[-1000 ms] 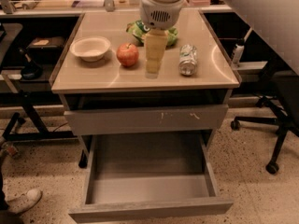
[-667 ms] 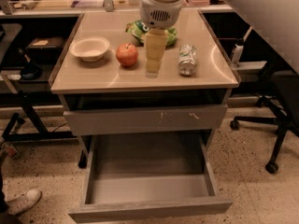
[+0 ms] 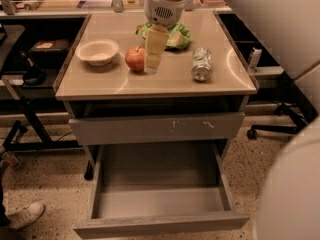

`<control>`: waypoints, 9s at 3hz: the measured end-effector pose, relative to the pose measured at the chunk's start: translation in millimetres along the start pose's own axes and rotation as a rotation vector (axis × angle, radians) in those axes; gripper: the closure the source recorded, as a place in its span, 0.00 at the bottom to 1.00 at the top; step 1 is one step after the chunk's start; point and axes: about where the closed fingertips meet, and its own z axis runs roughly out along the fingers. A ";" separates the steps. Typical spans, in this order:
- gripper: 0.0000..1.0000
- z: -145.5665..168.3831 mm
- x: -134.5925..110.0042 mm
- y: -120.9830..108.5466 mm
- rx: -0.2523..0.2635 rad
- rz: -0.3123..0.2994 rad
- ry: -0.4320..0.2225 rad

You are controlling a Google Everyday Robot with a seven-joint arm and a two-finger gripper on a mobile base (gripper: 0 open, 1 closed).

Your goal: Place apple into middle drawer

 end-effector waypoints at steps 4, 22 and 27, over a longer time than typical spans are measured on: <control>0.00 67.7 -43.5 -67.0 -0.065 0.011 -0.130; 1.00 91.2 32.4 28.8 -0.119 0.260 -0.194; 1.00 82.7 78.7 149.6 -0.201 0.472 -0.134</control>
Offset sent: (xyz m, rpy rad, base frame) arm 0.1062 0.0074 -0.0089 0.0951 0.0481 -0.0561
